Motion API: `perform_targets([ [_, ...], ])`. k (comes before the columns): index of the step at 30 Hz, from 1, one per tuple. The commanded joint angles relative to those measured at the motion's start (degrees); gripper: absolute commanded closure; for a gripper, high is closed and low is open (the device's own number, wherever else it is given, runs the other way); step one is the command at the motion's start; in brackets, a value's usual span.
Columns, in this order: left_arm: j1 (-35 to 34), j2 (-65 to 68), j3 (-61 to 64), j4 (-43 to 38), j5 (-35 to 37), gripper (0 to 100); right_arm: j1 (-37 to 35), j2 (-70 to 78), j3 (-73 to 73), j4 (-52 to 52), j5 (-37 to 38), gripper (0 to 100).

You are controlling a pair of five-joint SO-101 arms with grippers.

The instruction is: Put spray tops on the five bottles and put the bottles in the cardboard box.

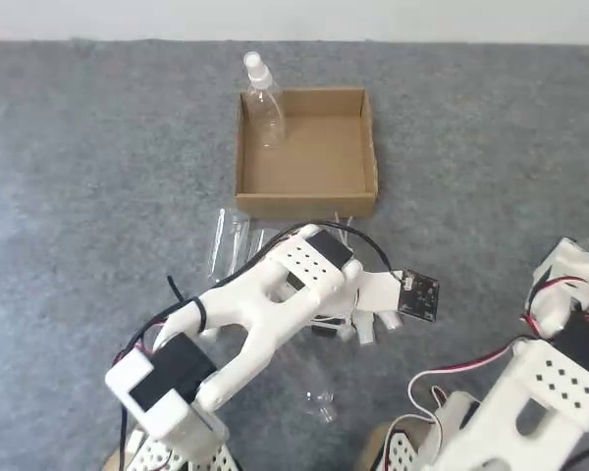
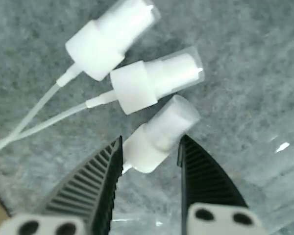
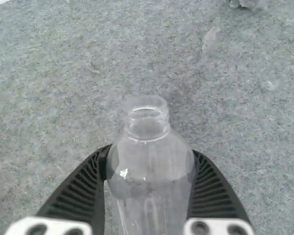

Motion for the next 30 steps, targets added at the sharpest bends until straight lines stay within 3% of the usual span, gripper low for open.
perform_targets([
  [1,0.26,-0.18,0.04,-1.41,1.14,84,0.4,-1.89,-0.97,-1.19,-0.09,91.9],
  [7,0.18,-0.18,0.04,-1.41,1.14,90,0.4,-1.89,-0.97,-1.19,-0.09,91.9],
  [18,-3.87,-0.26,-0.4,-1.05,6.51,90,0.4,-1.8,-0.97,-1.1,0.0,91.8],
  [23,-6.42,-0.79,-0.57,-0.26,7.56,89,0.4,-1.8,-0.97,-1.1,0.0,91.7],
  [30,-3.69,-0.26,-6.46,3.34,12.48,80,0.4,-1.8,-0.97,-1.19,0.0,91.6],
])
